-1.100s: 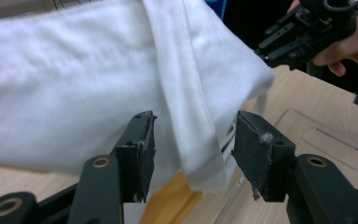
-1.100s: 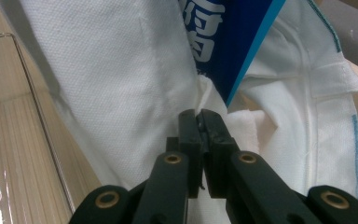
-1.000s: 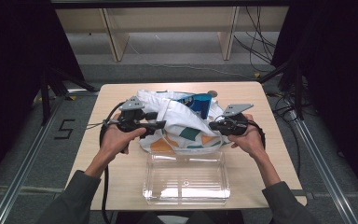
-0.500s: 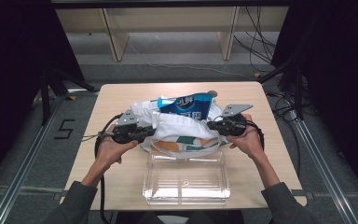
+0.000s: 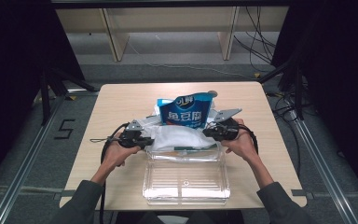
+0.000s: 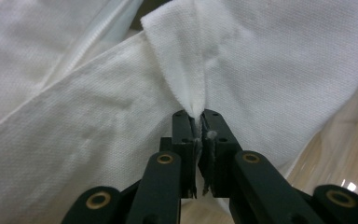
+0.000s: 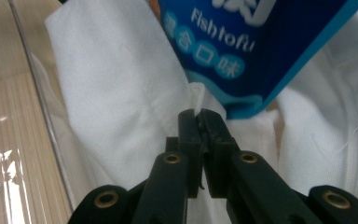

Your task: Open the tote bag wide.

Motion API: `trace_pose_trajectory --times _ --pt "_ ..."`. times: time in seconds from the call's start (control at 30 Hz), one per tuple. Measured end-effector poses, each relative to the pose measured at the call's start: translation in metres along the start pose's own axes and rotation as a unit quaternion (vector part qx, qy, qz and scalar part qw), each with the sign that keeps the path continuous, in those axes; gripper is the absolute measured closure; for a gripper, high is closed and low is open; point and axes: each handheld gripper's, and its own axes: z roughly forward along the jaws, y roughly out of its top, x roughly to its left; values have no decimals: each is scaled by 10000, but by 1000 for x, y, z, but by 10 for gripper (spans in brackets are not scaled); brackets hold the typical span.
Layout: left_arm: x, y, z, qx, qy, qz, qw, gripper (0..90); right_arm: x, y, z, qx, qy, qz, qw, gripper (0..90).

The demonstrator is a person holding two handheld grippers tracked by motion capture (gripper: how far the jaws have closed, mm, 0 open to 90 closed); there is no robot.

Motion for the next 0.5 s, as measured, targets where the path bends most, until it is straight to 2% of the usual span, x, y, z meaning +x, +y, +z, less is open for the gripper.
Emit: trace_pose_trajectory --times 0.03,0.07,0.1,0.13,0.17,0.2,0.23,0.27,0.33,0.37,0.4,0.43,0.47,0.5 --pt "2 0 1 -13 -55 94 9999 842 0 -1 1 80 39 41 10000 880" --pt "5 1 4 -23 -113 312 9994 842 0 -4 4 43 33 149 9999 880" --pt "4 0 5 16 -88 263 9996 842 -3 -4 5 122 56 89 9999 880" --pt "1 -2 6 31 -64 22 10000 842 -4 -6 6 159 74 107 9998 880" --pt "1 -3 7 72 -39 0 10000 842 -3 -8 11 124 77 185 9997 879" --pt "1 -4 7 80 -30 -33 10000 841 -5 -9 11 247 113 167 9995 879" --pt "2 -4 7 39 -26 -31 10000 839 -4 -10 15 251 111 201 9994 879" --pt "2 -4 6 71 -41 23 10000 837 -7 -11 16 335 34 125 9994 879" --pt "2 -4 7 -25 13 53 10000 832 -6 -14 22 294 143 373 9988 878" --pt "2 -4 7 55 3 72 10000 828 -12 -17 24 442 114 440 9980 878" --pt "1 -4 7 23 -6 -10 10000 828 -12 -17 24 442 114 440 9980 878" --pt "2 -4 7 90 -19 -35 10000 827 -14 -19 26 381 165 370 9985 878" --pt "3 -4 7 73 -43 21 10000 827 -13 -20 26 443 157 519 9975 878" --pt "3 -5 7 91 -32 34 9999 827 -14 -20 26 426 208 514 9976 878"
